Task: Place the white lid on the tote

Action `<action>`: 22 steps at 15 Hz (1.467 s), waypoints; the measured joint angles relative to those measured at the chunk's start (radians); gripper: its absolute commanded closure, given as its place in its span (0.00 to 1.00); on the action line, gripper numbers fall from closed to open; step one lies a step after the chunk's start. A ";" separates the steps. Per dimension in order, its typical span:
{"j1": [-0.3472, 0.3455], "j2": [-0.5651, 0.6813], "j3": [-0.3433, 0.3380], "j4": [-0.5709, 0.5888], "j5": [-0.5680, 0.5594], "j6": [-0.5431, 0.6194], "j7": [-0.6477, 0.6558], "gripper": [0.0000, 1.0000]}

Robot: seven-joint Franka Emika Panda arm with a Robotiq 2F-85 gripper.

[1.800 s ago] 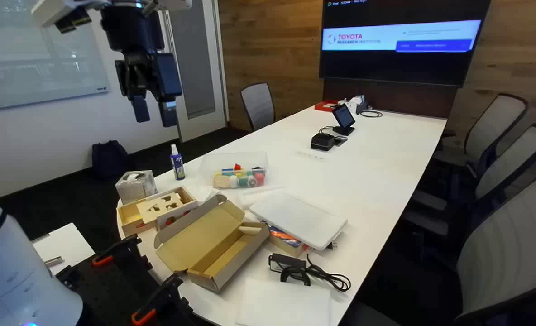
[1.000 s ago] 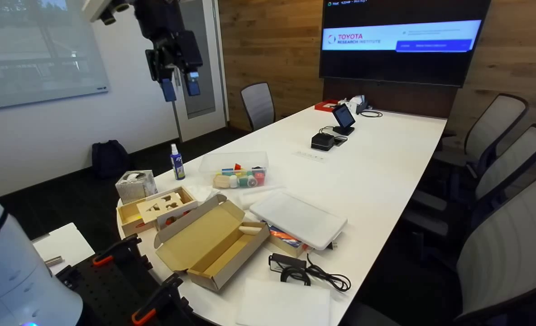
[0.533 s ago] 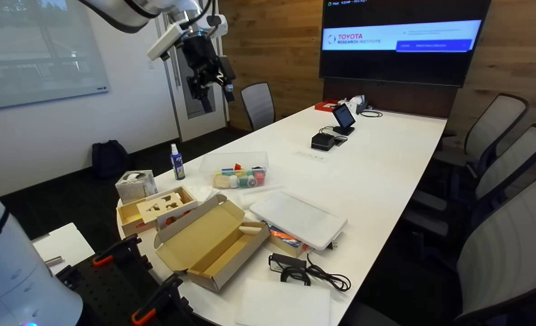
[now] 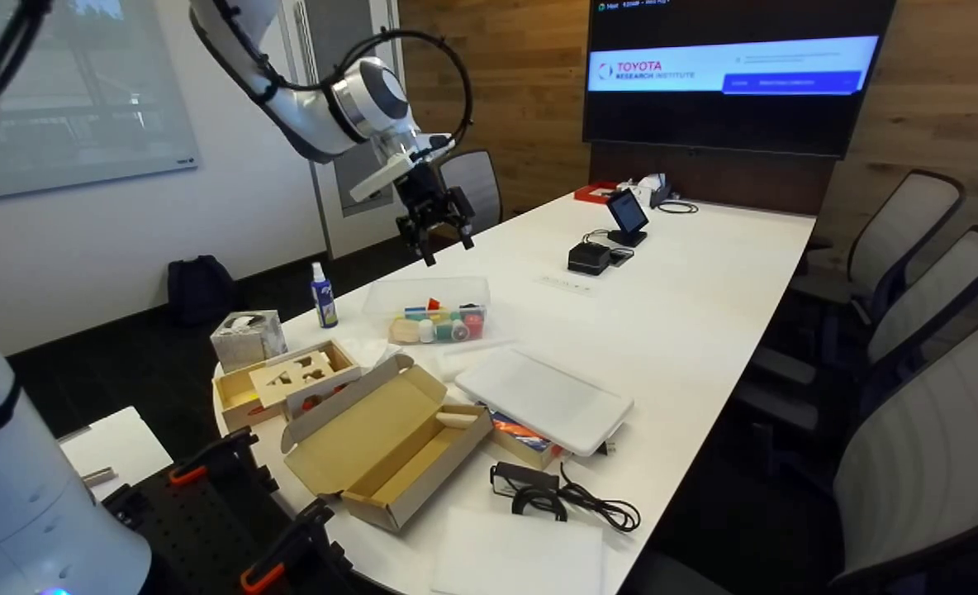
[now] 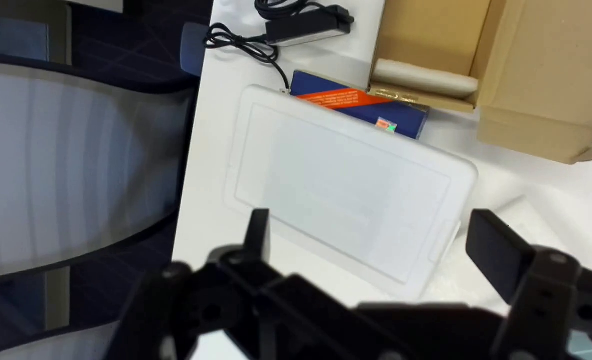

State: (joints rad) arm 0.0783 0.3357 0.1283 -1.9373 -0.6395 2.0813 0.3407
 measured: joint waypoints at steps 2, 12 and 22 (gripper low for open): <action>0.041 0.134 -0.038 0.105 -0.008 0.002 0.015 0.00; 0.186 0.737 -0.151 0.638 0.104 -0.001 0.022 0.00; 0.206 0.953 -0.260 0.944 0.226 -0.116 0.022 0.00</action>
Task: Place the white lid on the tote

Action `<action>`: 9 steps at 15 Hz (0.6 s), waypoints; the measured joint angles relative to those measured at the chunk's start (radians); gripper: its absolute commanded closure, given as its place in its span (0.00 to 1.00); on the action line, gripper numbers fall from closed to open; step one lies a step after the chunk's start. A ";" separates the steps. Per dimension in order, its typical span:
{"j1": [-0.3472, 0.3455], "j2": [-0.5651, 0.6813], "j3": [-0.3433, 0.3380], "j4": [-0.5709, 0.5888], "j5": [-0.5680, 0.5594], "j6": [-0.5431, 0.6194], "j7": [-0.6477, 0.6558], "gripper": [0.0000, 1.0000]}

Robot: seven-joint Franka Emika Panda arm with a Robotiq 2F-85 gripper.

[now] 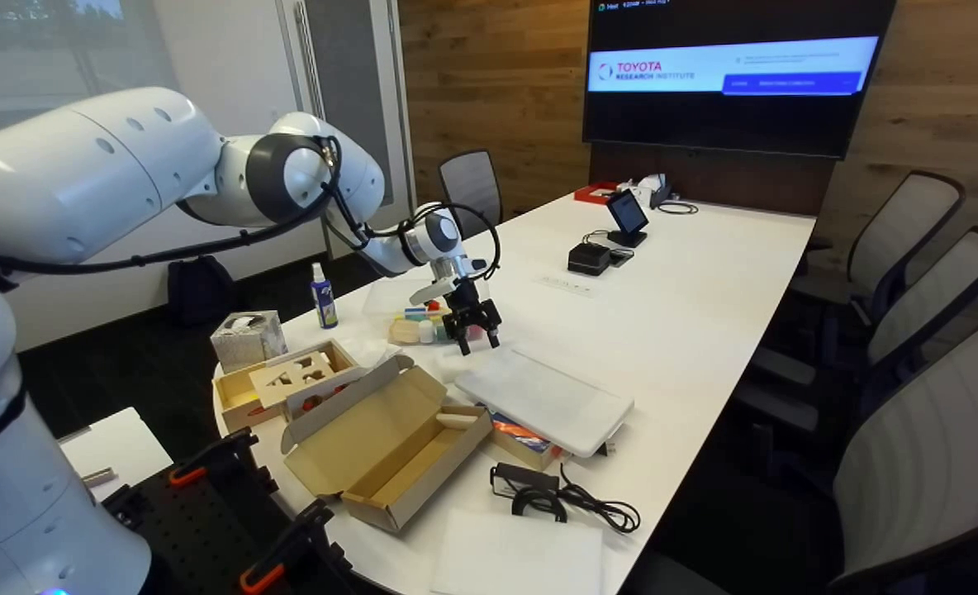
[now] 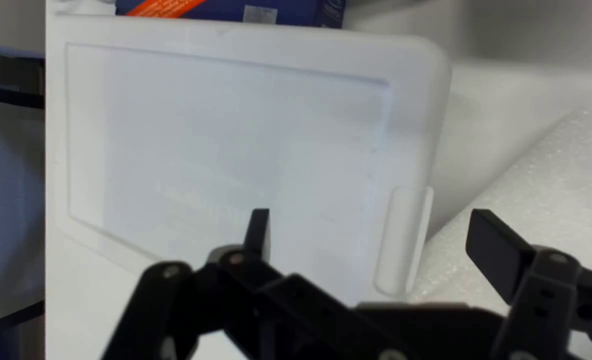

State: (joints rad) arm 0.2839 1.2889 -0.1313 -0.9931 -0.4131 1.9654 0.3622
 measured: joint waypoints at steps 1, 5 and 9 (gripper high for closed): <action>0.000 0.015 -0.004 0.018 0.004 -0.019 0.000 0.00; -0.001 0.082 -0.014 0.082 0.010 -0.073 0.000 0.00; -0.004 0.129 -0.021 0.136 0.010 -0.107 0.000 0.26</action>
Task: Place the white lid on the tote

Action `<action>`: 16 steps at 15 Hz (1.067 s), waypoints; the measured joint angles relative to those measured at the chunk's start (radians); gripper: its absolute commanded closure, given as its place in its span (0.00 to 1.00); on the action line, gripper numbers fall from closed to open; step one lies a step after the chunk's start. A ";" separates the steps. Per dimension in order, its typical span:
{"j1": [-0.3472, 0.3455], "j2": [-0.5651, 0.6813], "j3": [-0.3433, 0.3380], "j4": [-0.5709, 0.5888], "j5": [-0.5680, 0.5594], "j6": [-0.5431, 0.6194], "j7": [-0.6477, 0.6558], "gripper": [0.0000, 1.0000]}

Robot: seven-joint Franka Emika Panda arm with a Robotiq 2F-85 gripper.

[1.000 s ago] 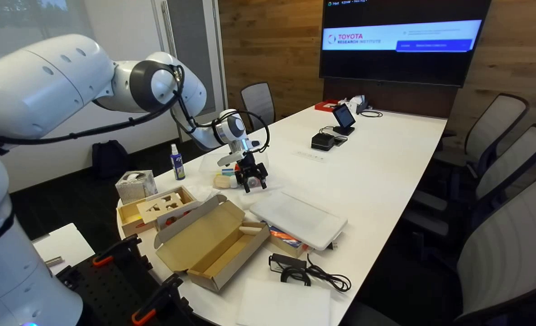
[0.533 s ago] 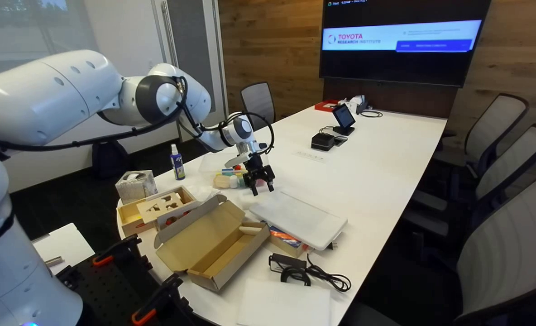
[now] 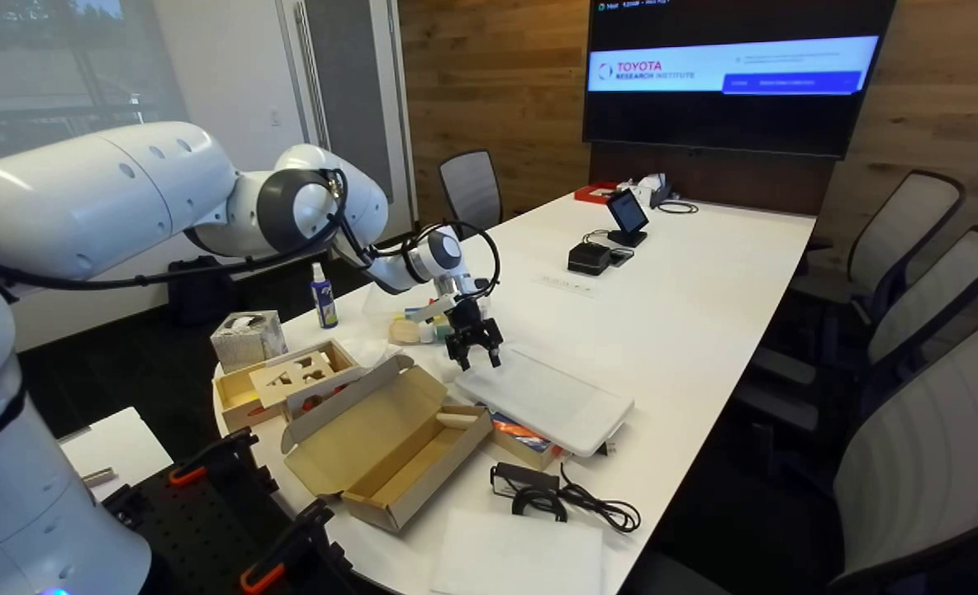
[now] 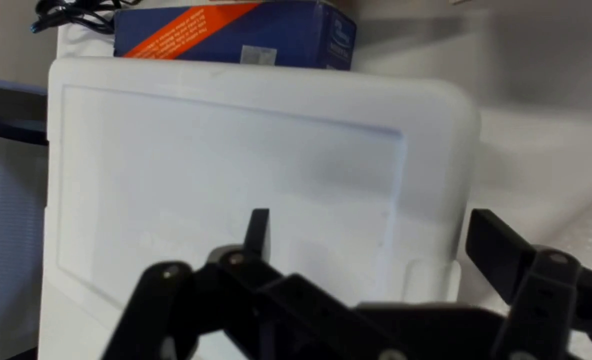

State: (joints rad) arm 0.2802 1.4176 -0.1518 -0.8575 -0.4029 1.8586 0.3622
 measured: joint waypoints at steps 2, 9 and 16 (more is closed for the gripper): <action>-0.003 0.013 0.000 0.019 0.000 -0.011 0.000 0.42; -0.007 0.022 0.004 0.072 0.000 -0.039 -0.001 0.92; -0.015 -0.012 -0.003 0.158 -0.003 -0.094 -0.001 0.95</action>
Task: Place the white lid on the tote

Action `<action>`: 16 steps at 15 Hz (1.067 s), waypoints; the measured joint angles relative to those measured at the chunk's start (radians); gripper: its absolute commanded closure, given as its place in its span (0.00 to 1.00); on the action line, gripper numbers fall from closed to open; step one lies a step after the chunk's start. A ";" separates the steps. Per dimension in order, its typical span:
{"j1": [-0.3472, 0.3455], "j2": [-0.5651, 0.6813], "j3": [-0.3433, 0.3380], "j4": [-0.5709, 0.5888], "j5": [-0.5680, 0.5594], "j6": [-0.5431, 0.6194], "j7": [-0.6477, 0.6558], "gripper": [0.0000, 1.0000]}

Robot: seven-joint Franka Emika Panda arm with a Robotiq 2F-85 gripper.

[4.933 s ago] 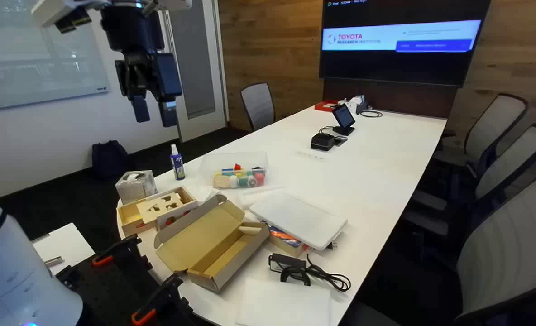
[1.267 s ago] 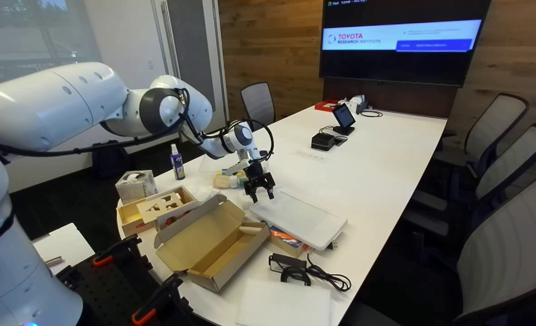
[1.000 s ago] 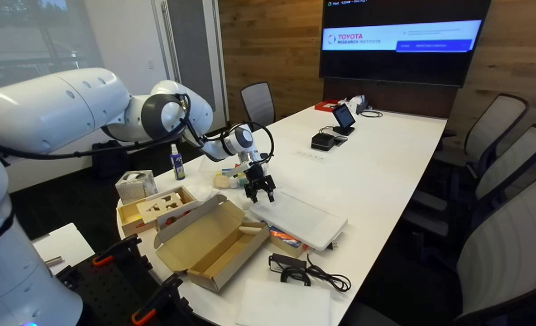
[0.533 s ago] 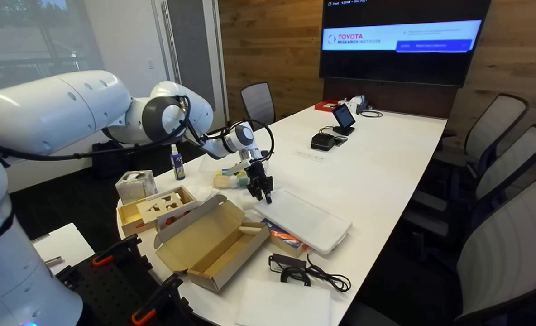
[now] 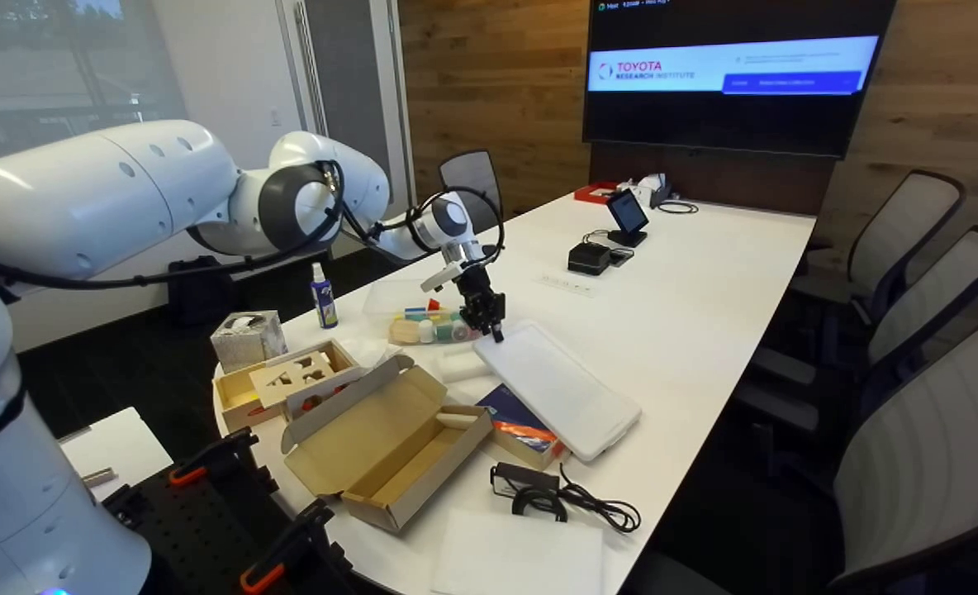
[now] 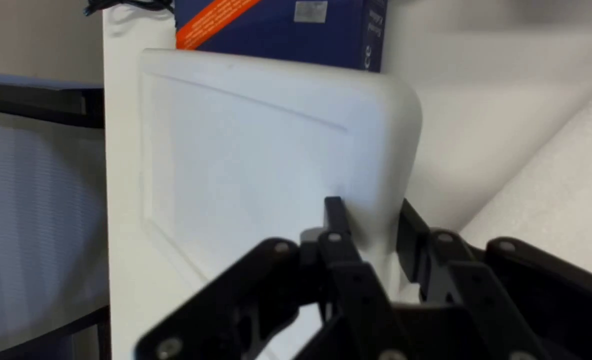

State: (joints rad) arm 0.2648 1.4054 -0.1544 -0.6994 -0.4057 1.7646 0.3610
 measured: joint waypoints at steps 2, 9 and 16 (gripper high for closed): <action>0.001 -0.032 -0.014 0.022 -0.012 -0.005 0.000 0.94; 0.081 -0.147 -0.054 0.060 -0.125 -0.030 -0.005 0.99; 0.246 -0.157 -0.054 0.060 -0.226 -0.030 -0.023 0.99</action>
State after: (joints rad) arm 0.5106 1.2484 -0.2084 -0.6393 -0.6317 1.7347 0.3377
